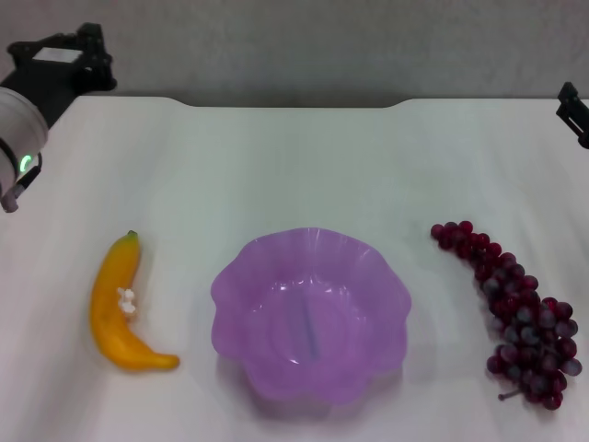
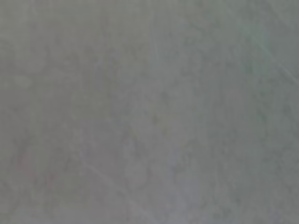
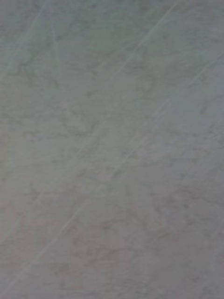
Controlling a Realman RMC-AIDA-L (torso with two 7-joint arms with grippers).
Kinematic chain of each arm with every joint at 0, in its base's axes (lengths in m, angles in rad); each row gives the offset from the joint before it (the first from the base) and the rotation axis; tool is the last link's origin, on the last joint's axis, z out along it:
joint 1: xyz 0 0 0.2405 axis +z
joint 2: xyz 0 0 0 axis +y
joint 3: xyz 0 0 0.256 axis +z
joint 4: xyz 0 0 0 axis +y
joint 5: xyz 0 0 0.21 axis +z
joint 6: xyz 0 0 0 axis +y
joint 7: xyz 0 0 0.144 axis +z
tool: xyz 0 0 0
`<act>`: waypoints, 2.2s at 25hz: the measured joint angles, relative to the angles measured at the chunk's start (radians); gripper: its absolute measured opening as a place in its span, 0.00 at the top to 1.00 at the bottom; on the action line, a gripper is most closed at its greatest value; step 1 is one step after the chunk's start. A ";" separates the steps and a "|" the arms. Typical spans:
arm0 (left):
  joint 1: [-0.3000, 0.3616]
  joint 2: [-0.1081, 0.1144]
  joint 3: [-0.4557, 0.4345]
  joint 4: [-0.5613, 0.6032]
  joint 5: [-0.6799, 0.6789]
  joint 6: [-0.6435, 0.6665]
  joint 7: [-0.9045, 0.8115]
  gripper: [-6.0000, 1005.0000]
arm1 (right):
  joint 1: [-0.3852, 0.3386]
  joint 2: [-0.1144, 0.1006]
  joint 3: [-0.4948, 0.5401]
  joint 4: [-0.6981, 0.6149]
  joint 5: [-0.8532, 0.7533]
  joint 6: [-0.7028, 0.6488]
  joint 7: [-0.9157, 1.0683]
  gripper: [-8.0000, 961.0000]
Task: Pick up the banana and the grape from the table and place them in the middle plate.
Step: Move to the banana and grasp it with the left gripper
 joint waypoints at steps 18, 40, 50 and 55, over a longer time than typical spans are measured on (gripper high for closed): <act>-0.265 0.183 0.027 -0.081 -0.369 0.917 0.135 0.62 | 0.000 0.002 -0.007 -0.003 -0.002 0.000 0.001 0.09; -0.266 0.236 0.227 -0.034 -0.494 1.195 0.139 0.14 | -0.004 0.002 -0.012 0.002 -0.001 -0.024 0.008 0.09; -0.303 0.227 0.241 0.059 -0.526 1.164 0.140 0.14 | -0.004 0.002 -0.012 0.002 0.003 -0.029 0.008 0.09; -0.323 0.222 0.264 0.092 -0.555 1.148 0.140 0.14 | -0.003 0.002 -0.012 0.002 0.003 -0.029 0.008 0.09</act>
